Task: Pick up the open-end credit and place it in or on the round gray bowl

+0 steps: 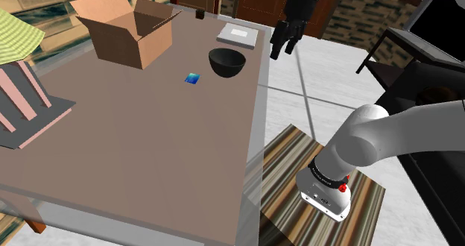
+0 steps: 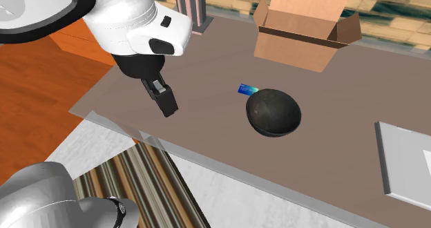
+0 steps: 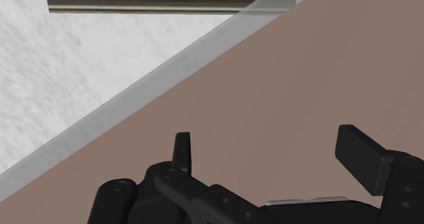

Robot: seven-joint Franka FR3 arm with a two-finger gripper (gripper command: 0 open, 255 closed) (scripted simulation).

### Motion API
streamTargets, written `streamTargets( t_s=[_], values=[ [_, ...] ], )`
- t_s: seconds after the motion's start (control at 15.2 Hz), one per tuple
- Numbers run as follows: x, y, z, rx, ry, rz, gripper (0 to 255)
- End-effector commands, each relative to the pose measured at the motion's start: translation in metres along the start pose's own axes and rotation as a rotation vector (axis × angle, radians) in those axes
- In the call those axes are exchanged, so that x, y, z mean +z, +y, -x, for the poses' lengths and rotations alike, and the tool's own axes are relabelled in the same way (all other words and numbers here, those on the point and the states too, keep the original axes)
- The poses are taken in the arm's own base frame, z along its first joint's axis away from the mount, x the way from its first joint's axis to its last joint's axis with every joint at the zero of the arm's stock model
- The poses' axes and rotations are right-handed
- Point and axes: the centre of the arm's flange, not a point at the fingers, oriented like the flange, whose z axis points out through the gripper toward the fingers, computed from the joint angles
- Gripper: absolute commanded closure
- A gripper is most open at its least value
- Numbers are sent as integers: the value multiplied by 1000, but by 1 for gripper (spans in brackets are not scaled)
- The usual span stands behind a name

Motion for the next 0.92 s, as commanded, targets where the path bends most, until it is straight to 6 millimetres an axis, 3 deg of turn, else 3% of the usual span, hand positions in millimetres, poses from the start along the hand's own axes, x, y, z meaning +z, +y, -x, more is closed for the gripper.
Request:
streamTargets(
  t_s=[0.0,0.46,0.86],
  values=[
    [0,0,0,0,0,0,0],
    [48,-38,-67,202,29,28,0],
    [89,-59,-131,375,53,52,0]
  ],
)
